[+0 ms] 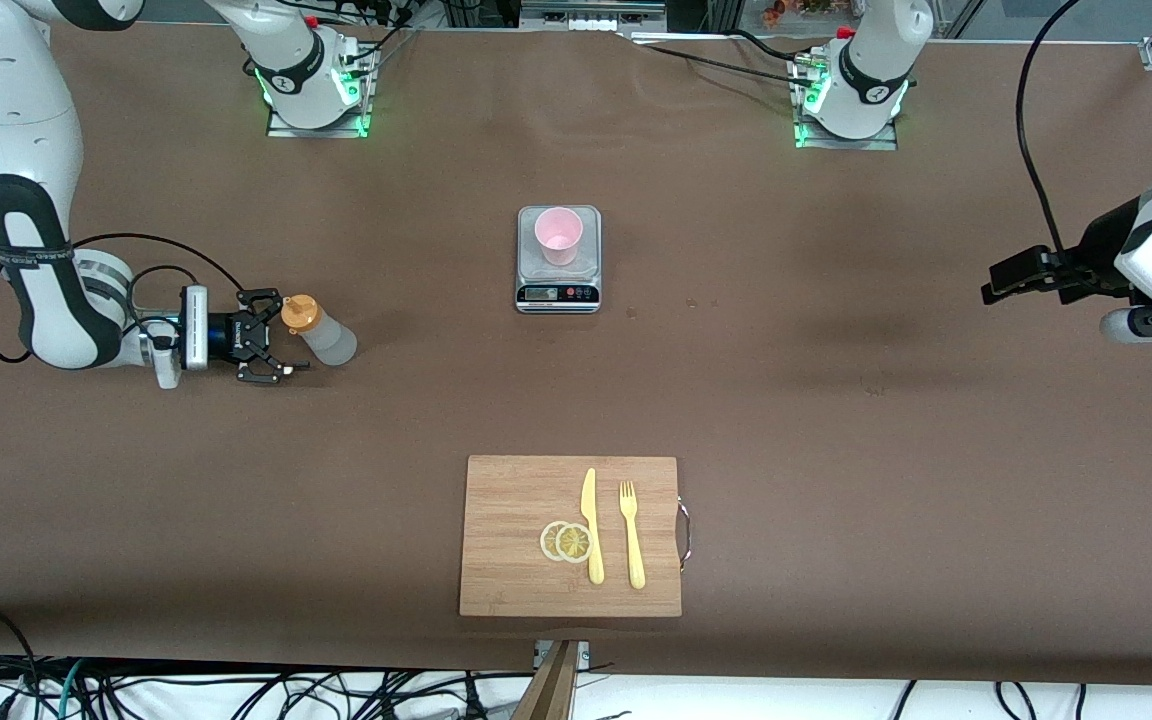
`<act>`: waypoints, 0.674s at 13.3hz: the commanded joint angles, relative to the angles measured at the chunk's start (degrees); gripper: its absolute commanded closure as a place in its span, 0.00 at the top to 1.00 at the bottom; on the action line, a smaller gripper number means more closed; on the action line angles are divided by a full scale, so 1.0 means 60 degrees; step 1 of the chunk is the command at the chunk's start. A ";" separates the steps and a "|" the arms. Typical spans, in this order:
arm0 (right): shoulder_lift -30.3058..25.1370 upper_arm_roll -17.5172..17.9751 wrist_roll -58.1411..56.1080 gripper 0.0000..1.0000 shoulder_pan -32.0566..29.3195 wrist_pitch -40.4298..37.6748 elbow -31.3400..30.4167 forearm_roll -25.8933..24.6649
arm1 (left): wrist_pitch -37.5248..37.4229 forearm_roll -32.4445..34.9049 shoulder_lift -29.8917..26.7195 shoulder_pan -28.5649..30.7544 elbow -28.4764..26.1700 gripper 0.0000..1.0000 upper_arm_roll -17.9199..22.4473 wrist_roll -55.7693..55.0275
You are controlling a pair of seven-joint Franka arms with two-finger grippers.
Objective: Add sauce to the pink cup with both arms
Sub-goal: 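Withdraw the left gripper while the right gripper reaches the sauce bottle, then grasp the white sauce bottle's body with the right gripper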
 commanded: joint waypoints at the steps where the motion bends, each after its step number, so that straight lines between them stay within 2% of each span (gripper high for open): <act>1: 0.0017 -0.0031 -0.0207 1.00 0.0250 -0.0185 0.0100 0.0161 | -0.0340 0.0425 -0.0218 0.0221 -0.0043 1.00 -0.0408 0.0258; 3: 0.0148 -0.0002 -0.0149 1.00 0.0367 -0.0199 0.0144 0.0190 | -0.0355 0.0585 -0.0262 0.0776 -0.0130 1.00 -0.1007 0.0287; 7: 0.0193 0.0071 0.0216 0.98 0.0543 -0.0199 0.0304 0.0190 | -0.0355 0.0572 -0.0189 0.0852 -0.0102 1.00 -0.1098 0.0244; 8: 0.0193 0.0071 0.0348 0.95 0.0588 -0.0185 0.0363 0.0175 | -0.0369 0.0557 -0.0088 0.0881 -0.0058 1.00 -0.1098 0.0258; 9: 0.0193 0.0071 0.0364 0.82 0.0617 -0.0199 0.0436 0.0117 | -0.0369 0.0557 -0.0058 0.0882 -0.0029 1.00 -0.1112 0.0244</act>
